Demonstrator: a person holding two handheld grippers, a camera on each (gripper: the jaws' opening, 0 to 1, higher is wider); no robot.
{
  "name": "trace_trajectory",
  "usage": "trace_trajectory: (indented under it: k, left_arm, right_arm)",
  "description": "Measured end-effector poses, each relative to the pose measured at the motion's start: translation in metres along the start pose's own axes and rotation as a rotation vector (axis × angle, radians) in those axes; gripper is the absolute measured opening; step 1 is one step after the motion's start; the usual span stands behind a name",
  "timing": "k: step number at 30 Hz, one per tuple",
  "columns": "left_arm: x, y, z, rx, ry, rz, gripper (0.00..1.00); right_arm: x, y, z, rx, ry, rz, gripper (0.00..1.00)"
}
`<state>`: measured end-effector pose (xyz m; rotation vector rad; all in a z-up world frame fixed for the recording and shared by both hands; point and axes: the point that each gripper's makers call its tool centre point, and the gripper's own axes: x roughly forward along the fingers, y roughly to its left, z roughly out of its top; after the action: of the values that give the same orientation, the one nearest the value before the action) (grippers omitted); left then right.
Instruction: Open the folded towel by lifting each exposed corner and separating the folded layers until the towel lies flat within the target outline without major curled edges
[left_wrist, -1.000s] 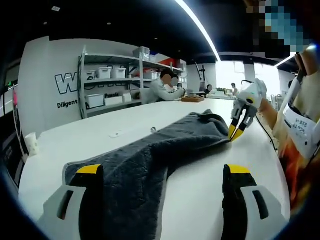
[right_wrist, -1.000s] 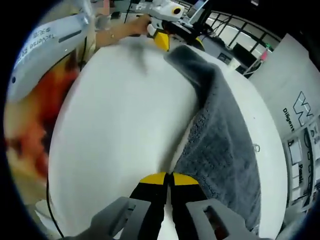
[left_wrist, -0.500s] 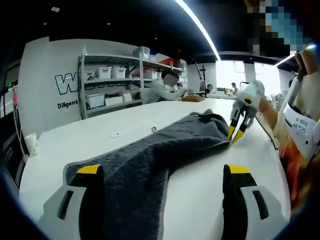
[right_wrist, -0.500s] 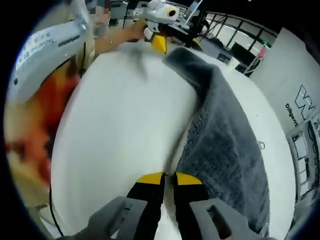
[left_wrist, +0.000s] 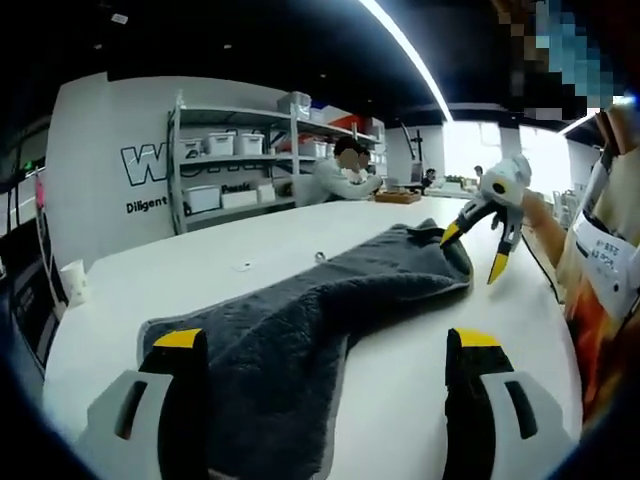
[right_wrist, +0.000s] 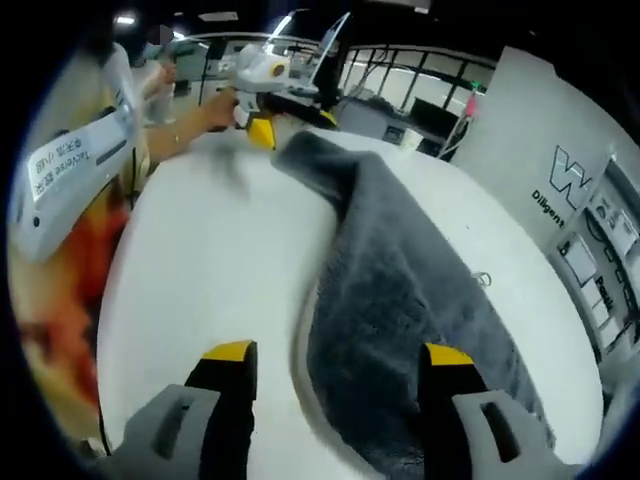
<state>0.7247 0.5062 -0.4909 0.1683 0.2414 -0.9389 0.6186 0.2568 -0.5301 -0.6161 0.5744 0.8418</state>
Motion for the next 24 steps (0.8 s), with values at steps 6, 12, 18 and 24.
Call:
trace_trajectory:
  k: [6, 12, 18, 24]
  left_arm:
    - [-0.022, 0.015, -0.009, -0.069, -0.01, 0.08, 0.89]
    - [-0.035, 0.01, -0.02, -0.102, 0.019, 0.109, 0.83]
    - [-0.039, 0.003, -0.031, -0.072, 0.09, 0.158, 0.76]
    - [-0.043, 0.006, -0.041, -0.089, 0.138, 0.215, 0.5]
  right_arm:
    - [-0.004, -0.022, -0.009, 0.099, -0.026, -0.075, 0.8]
    - [-0.001, -0.034, -0.013, 0.163, -0.058, -0.089, 0.99]
    - [0.004, -0.048, -0.017, 0.228, -0.079, -0.114, 0.99]
    - [0.006, -0.049, -0.018, 0.245, -0.095, -0.112, 0.99]
